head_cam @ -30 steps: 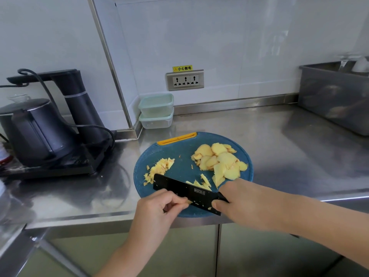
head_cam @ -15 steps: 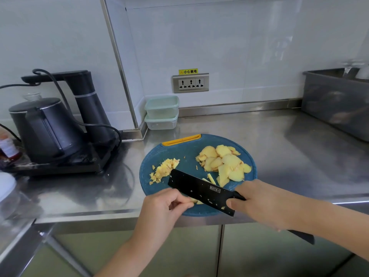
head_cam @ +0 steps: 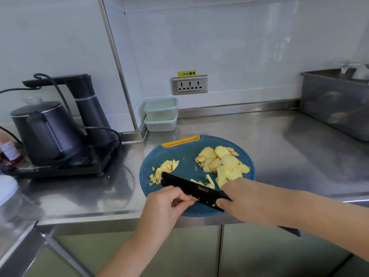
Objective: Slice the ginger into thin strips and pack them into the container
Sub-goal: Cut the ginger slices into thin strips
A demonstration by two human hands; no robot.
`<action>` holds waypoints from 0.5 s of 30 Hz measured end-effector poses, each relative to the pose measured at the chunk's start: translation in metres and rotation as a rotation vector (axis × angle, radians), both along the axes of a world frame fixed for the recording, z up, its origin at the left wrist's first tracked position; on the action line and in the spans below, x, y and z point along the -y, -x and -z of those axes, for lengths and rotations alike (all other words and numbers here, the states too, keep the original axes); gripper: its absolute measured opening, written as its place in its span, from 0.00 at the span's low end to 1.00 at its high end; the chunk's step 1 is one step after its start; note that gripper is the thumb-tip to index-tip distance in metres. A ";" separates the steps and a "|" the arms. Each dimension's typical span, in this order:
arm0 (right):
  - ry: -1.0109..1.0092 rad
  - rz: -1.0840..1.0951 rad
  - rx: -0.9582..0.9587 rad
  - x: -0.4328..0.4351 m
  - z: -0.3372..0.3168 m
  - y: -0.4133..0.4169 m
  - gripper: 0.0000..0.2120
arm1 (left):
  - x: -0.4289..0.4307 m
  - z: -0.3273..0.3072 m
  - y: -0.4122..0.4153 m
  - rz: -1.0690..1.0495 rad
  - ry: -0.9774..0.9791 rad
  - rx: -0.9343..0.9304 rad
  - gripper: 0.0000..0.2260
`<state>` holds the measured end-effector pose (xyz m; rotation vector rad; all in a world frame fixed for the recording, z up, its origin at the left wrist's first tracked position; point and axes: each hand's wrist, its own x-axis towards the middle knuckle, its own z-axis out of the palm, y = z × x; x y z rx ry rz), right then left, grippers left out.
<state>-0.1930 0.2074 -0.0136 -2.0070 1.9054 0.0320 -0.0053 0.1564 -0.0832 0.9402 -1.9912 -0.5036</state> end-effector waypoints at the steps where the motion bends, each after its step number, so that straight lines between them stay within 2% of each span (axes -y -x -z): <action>1: -0.024 0.011 0.018 -0.003 -0.003 0.005 0.16 | 0.000 -0.001 0.000 -0.004 -0.019 0.001 0.05; 5: -0.100 0.063 0.068 -0.015 -0.015 0.027 0.16 | 0.000 -0.003 0.001 -0.010 -0.053 0.017 0.05; 9: -0.074 0.125 0.192 -0.025 -0.022 0.034 0.15 | -0.001 -0.005 -0.001 -0.014 -0.051 0.067 0.04; 15: -0.063 0.106 0.226 -0.025 -0.022 0.028 0.17 | -0.002 -0.006 -0.004 0.006 -0.012 0.087 0.04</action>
